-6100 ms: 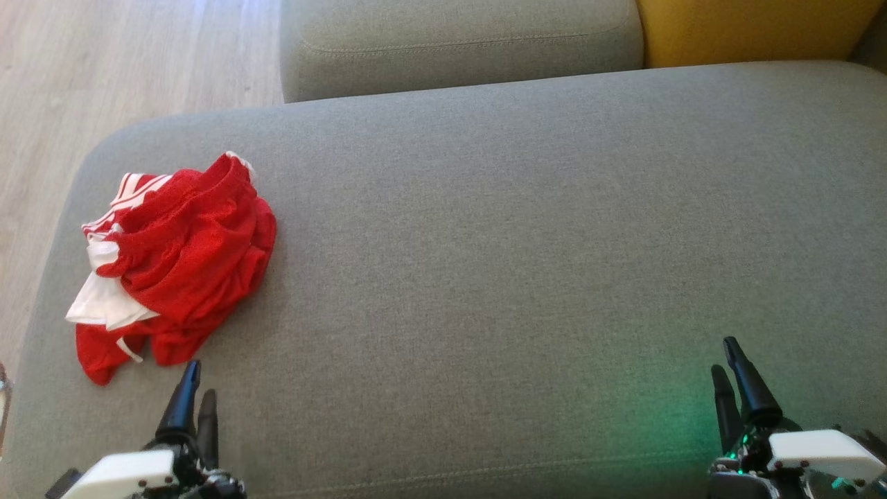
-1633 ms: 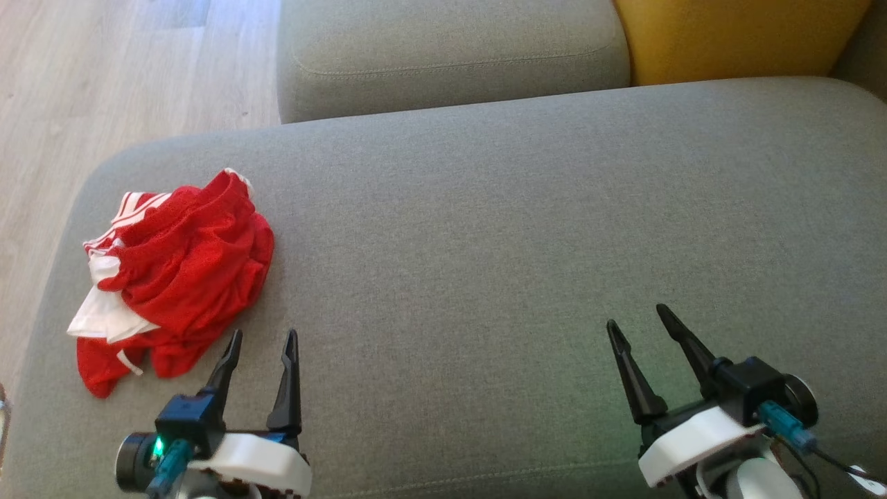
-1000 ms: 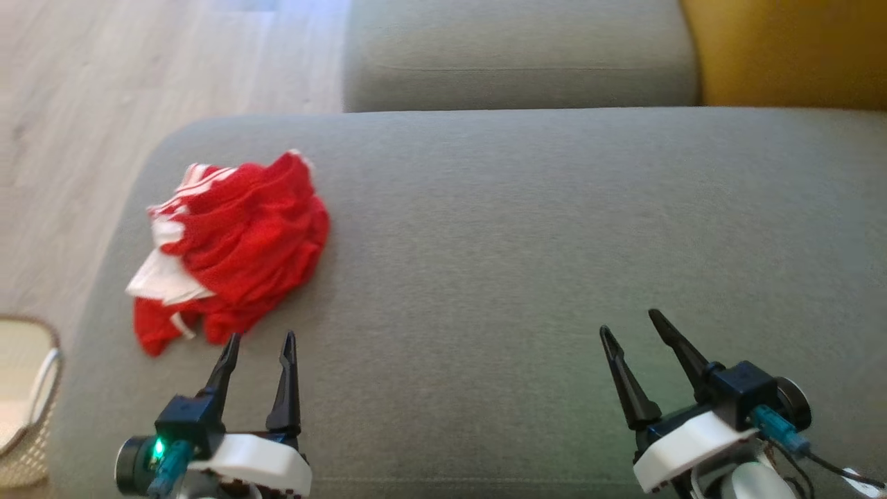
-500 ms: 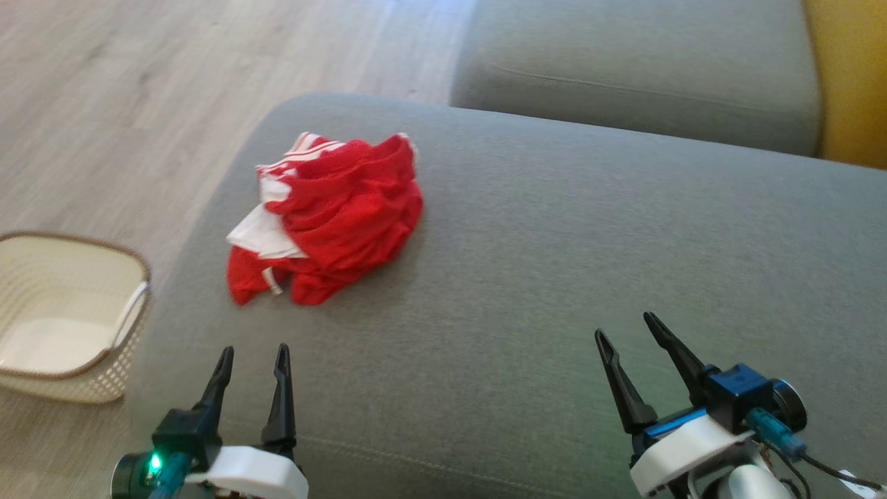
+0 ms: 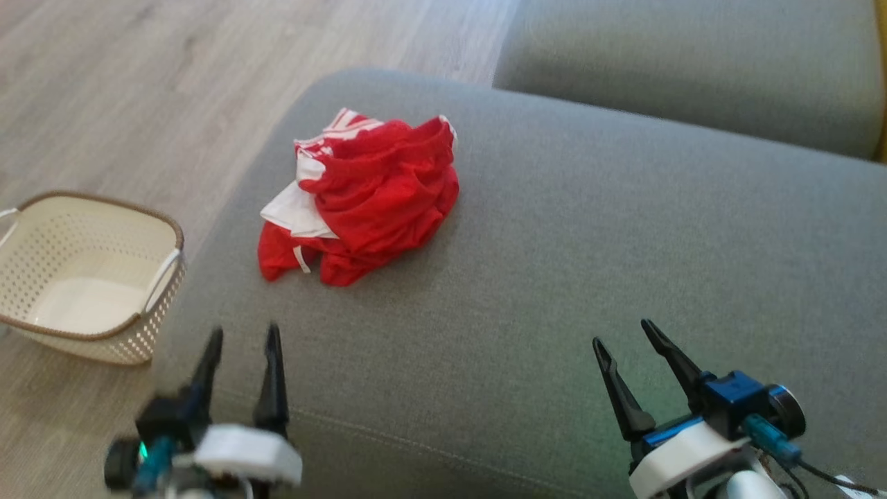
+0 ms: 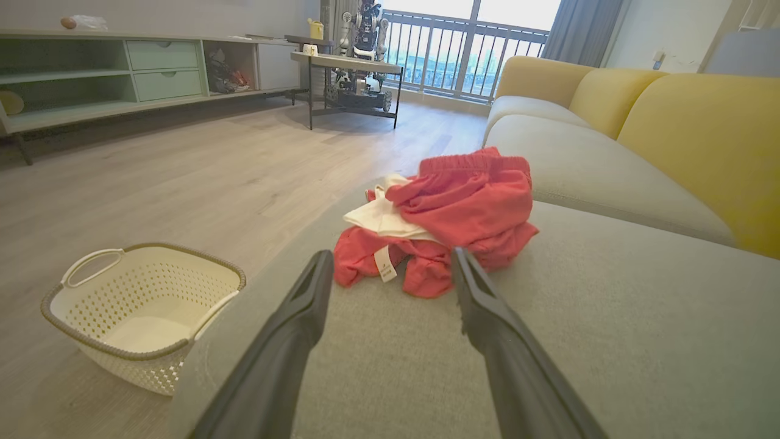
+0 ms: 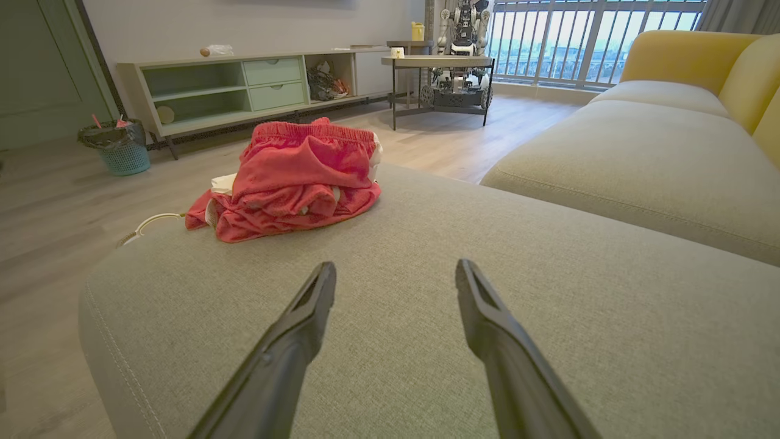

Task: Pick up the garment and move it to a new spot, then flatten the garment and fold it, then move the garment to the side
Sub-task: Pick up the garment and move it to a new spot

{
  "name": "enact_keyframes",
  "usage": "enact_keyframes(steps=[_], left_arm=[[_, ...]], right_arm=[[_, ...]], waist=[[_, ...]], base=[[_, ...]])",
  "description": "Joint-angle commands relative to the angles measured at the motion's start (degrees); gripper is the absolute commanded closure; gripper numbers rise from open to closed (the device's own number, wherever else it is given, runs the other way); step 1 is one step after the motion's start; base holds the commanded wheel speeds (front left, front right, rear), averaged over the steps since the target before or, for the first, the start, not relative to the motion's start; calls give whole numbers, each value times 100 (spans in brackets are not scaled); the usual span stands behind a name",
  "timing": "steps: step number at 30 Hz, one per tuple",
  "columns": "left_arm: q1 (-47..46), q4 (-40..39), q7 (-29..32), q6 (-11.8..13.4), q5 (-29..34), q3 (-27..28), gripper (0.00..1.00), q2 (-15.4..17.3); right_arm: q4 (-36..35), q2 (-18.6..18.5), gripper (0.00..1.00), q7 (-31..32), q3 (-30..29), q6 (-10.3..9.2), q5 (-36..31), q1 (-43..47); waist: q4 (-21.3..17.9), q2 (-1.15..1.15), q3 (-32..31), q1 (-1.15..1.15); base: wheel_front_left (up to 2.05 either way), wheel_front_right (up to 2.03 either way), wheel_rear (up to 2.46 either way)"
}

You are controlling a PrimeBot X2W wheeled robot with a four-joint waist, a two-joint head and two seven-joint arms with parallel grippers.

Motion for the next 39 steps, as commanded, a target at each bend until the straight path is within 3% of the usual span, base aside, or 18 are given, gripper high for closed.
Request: enact_keyframes(steps=[1,8,18,29,35,39], left_arm=[[-643,-240,-70,-42,-17,250,0,6],[-2182,241,152,-417,-126,346,0,330],[-4336,1515,1604,-916,-766,260,0,872],[-5383,2640,3022,-995,-1694,-701,0,1239],[-5508,3205,3436,-996,-2199,-1119,0,1417],[-5499,3439,3381,-997,-2417,-1344,0,1417]], right_arm=[[-219,-67,0,-61,125,-1,-75,-293],[-269,-67,0,-61,14,-1,-354,-512],[-405,-67,0,-61,-83,-1,-590,-945],[-514,-67,0,-61,-60,-1,-598,-1424],[-564,-67,0,-61,-66,-1,-632,-1636],[-598,-67,0,-61,-94,-1,-656,-1717]], waist=[[-94,0,221,0],[-347,0,738,0],[-805,0,1551,0],[-1171,0,2317,0],[-1294,0,2627,0],[-1310,0,2741,0]], base=[[0,0,0],[0,0,0],[0,0,0],[0,0,0],[0,0,0],[0,0,0]])
